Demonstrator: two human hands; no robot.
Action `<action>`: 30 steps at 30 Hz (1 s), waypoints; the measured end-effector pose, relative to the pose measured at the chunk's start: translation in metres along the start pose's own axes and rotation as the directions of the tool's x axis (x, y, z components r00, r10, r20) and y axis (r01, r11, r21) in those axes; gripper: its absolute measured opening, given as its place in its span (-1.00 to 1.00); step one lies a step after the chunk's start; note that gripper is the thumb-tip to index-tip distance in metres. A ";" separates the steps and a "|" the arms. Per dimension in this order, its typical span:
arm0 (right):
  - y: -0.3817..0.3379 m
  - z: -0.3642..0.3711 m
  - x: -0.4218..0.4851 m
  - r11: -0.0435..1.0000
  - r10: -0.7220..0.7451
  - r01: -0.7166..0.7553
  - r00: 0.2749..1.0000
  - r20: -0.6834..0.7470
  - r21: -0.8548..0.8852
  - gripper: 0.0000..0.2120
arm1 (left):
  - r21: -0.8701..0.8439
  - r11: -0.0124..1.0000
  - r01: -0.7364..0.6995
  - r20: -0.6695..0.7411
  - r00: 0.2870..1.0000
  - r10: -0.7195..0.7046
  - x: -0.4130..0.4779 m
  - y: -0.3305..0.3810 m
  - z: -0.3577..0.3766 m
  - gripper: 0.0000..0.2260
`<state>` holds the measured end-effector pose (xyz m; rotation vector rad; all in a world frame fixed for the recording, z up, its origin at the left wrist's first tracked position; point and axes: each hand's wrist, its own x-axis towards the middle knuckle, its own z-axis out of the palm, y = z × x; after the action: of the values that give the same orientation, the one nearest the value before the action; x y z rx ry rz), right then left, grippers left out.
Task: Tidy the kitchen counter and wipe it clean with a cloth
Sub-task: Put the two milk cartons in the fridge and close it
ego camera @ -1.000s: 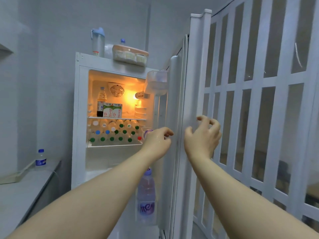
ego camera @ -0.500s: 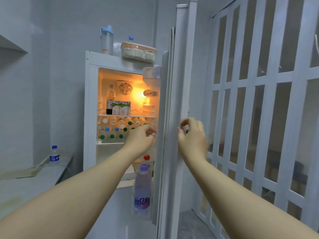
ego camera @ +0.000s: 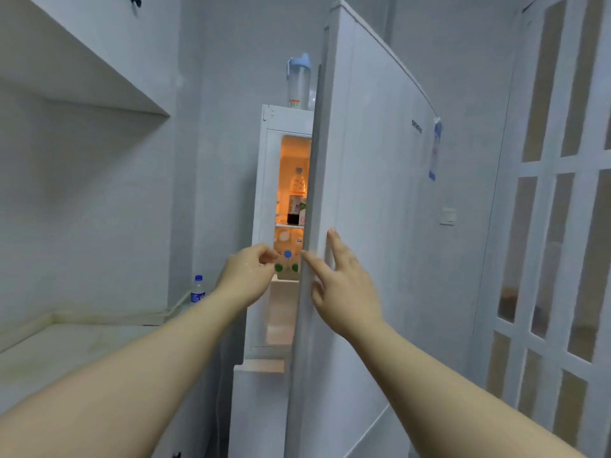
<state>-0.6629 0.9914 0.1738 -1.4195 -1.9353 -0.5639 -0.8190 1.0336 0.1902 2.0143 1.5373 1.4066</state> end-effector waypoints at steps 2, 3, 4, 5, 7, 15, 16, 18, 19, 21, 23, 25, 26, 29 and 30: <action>-0.005 0.014 0.014 0.998 -0.021 0.024 0.999 0.044 -0.061 -0.50 | 0.014 1.000 0.021 -0.019 1.000 -0.021 0.014 -0.014 -0.008 -0.75; -0.008 0.028 0.026 0.994 -0.026 0.036 0.996 0.090 -0.105 -0.50 | 0.024 0.999 0.038 -0.033 0.999 -0.037 0.027 -0.026 -0.012 -0.74; -0.010 0.039 0.037 0.988 -0.031 0.048 0.992 0.122 -0.145 -0.49 | 0.033 0.998 0.049 -0.048 0.998 -0.048 0.039 -0.037 -0.014 -0.75; -0.013 0.051 0.051 0.981 -0.046 0.070 0.990 0.131 -0.179 -0.49 | 0.042 0.997 0.065 -0.060 0.996 -0.062 0.053 -0.049 -0.016 -0.76; -0.019 0.074 0.076 0.971 -0.071 0.097 0.990 0.124 -0.220 -0.51 | 0.052 0.996 0.071 -0.075 0.995 -0.067 0.079 -0.071 -0.017 -0.77; -0.038 0.150 0.157 0.920 -0.004 0.085 0.978 0.208 -0.384 -0.53 | 0.079 0.989 0.128 -0.035 0.992 -0.125 0.144 -0.139 -0.016 -0.77; -0.041 0.155 0.163 0.916 0.018 0.071 0.976 0.218 -0.394 -0.53 | 0.080 0.988 0.130 -0.031 0.991 -0.127 0.149 -0.146 -0.017 -0.77; -0.046 0.168 0.176 0.915 0.064 0.037 0.970 0.236 -0.402 -0.54 | 0.081 0.988 0.131 -0.024 0.991 -0.130 0.160 -0.159 -0.019 -0.77; -0.048 0.174 0.182 0.916 0.090 0.016 0.965 0.245 -0.402 -0.53 | 0.084 0.987 0.134 -0.016 0.991 -0.133 0.165 -0.165 -0.020 -0.77; -0.050 0.184 0.190 0.924 0.142 -0.032 0.953 0.266 -0.380 -0.51 | 0.086 0.987 0.135 0.006 0.991 -0.136 0.174 -0.176 -0.020 -0.76; -0.050 0.193 0.195 0.936 0.178 -0.077 0.945 0.276 -0.343 -0.49 | 0.082 0.988 0.132 0.020 0.991 -0.134 0.181 -0.184 -0.018 -0.76; -0.050 0.202 0.200 0.942 0.196 -0.103 0.941 0.276 -0.318 -0.47 | 0.079 0.988 0.131 0.032 0.990 -0.134 0.187 -0.190 -0.014 -0.76; -0.050 0.204 0.203 0.943 0.202 -0.110 0.939 0.279 -0.313 -0.46 | 0.074 0.989 0.130 0.038 0.990 -0.133 0.189 -0.192 -0.012 -0.76; -0.050 0.210 0.211 0.941 0.217 -0.117 0.929 0.300 -0.319 -0.44 | 0.053 0.990 0.128 0.040 0.991 -0.131 0.192 -0.197 -0.004 -0.75; -0.050 0.212 0.213 0.940 0.222 -0.120 0.926 0.305 -0.320 -0.43 | 0.048 0.991 0.129 0.042 0.991 -0.131 0.192 -0.198 -0.002 -0.75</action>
<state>-0.8054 1.2602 0.1851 -1.9675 -2.0149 -0.5740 -0.9450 1.2776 0.1606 1.9189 1.6615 1.2800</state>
